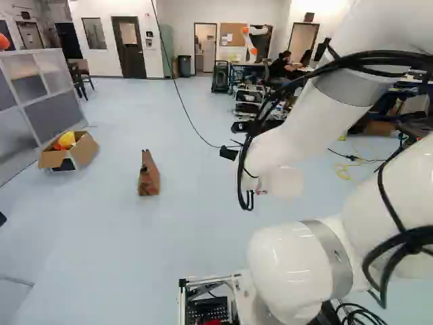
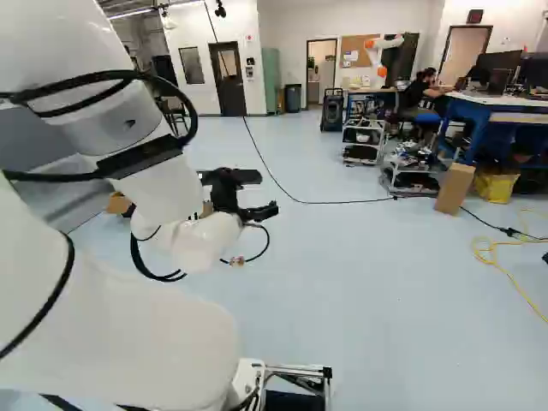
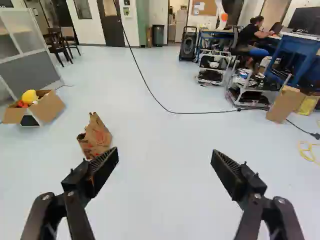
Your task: Pick up the grocery bag from the ground
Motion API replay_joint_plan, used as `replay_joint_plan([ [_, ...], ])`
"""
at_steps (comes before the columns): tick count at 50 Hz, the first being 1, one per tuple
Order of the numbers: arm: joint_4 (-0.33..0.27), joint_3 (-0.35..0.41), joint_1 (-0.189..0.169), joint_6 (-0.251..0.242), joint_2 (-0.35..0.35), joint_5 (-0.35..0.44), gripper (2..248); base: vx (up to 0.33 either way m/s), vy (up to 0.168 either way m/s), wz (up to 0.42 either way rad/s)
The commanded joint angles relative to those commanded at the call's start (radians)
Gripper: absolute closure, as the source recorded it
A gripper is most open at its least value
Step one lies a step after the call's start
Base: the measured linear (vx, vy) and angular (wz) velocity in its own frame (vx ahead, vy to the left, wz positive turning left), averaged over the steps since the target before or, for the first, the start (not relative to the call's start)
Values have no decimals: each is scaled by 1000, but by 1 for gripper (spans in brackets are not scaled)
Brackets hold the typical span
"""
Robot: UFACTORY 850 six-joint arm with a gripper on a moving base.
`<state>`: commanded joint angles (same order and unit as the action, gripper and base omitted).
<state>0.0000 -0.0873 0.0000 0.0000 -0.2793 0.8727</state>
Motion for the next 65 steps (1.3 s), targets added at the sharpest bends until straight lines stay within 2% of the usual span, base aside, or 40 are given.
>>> replay_joint_plan([
  [40,0,0,0,0,0,0,3,0,2,-1],
  [65,0,0,0,0,0,0,3,57,19,-5],
])
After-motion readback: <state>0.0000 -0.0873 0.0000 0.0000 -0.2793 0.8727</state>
